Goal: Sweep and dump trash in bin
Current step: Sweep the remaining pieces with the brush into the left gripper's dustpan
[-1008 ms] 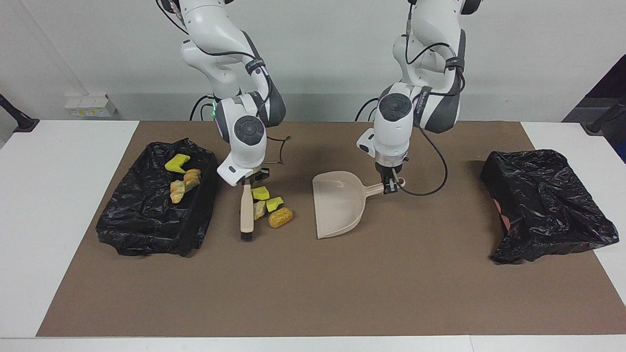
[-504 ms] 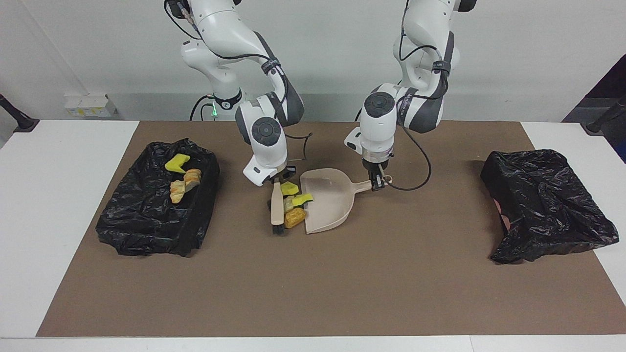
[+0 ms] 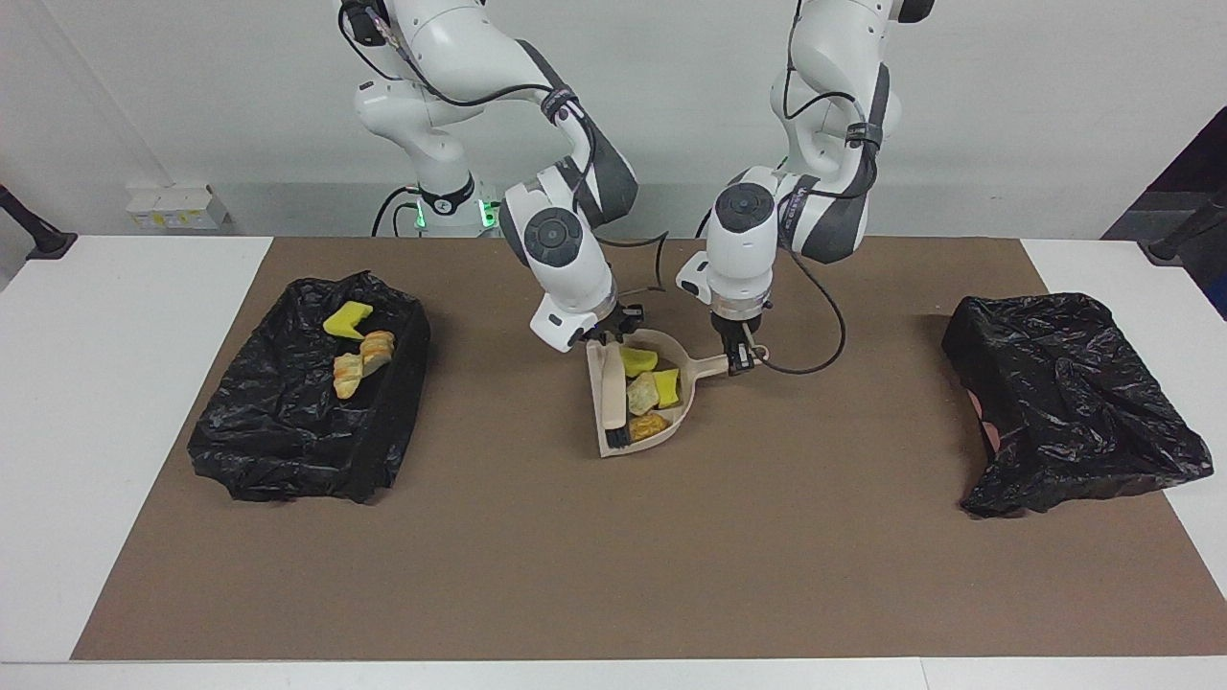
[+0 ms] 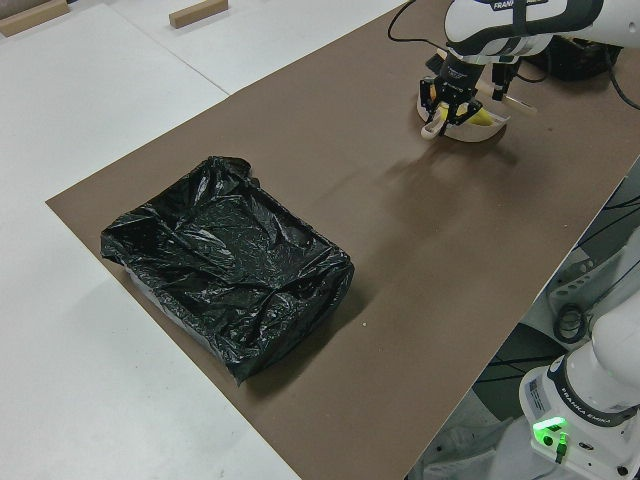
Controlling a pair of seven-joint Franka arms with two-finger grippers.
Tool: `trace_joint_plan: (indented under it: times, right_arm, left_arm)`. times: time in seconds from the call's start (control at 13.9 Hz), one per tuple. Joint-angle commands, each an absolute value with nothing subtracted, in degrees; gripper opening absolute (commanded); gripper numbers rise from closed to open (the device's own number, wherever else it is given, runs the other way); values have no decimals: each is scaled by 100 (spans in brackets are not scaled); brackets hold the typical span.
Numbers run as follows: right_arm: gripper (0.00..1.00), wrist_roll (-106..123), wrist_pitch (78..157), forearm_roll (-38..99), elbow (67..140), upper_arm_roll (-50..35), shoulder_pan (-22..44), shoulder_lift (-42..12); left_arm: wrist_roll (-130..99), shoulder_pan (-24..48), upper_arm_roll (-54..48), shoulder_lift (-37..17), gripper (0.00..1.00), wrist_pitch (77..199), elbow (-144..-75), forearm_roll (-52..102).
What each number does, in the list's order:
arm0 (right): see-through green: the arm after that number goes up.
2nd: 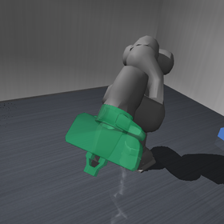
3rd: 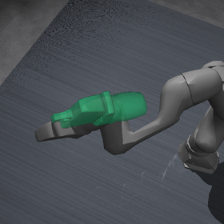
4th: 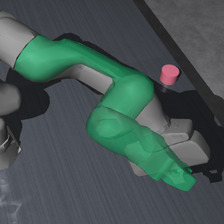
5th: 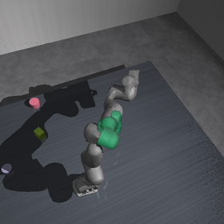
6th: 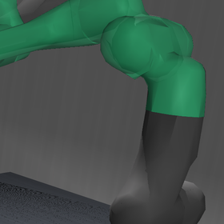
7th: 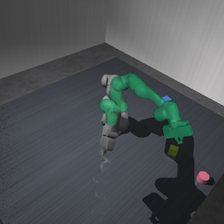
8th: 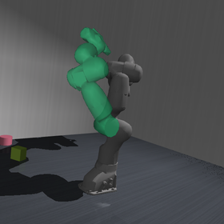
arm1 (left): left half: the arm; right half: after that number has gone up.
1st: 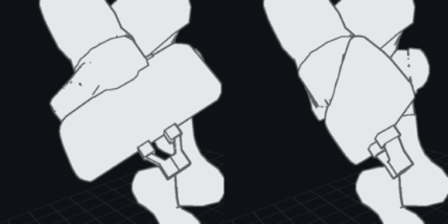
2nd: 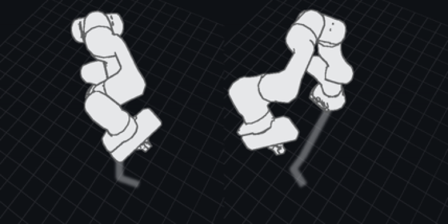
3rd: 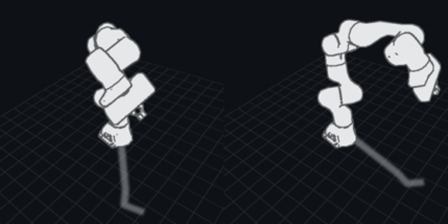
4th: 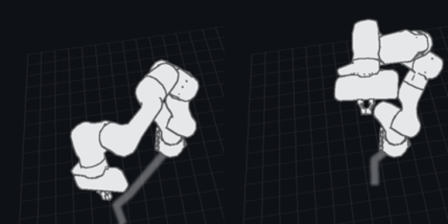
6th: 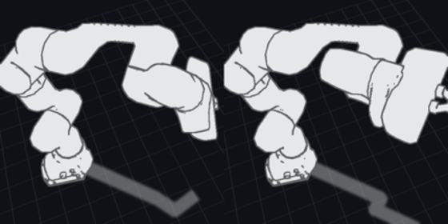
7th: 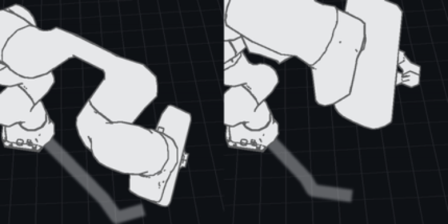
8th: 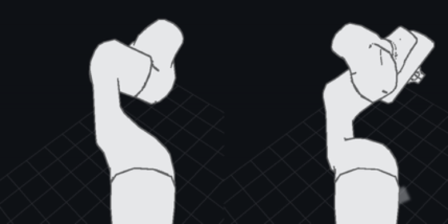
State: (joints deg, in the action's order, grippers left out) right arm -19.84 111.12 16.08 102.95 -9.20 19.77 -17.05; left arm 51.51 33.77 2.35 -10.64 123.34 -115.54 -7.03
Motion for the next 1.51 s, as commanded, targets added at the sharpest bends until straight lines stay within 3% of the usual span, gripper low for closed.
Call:
trace_joint_plan:
  times: [0.0,0.22,0.43,0.79,1.08,1.44]
  right_arm:
    - [0,-1907,10339,1670,10283,-923,1539,-1048]
    - [0,-2004,9311,1347,10283,-923,1573,-625]
    - [0,-2267,9105,1388,10721,-993,1871,-291]
    - [0,-3530,10087,1889,10846,-984,2986,-930]
    - [0,-3858,10861,1907,10950,-993,3470,-1388]
    - [0,-3876,11276,1907,11206,-993,3638,-1415]
  left_arm:
    - [5631,3016,237,-940,0,12665,-11769,-503]
    - [7254,2437,255,-1089,0,12910,-11672,761]
    - [8285,1953,246,-1292,0,12877,-11400,1343]
    - [8675,1460,246,-1310,0,12210,-10891,1661]
    - [8902,1099,229,-1274,0,11646,-10600,1661]
    - [9315,942,273,-1292,0,11892,-10600,1643]
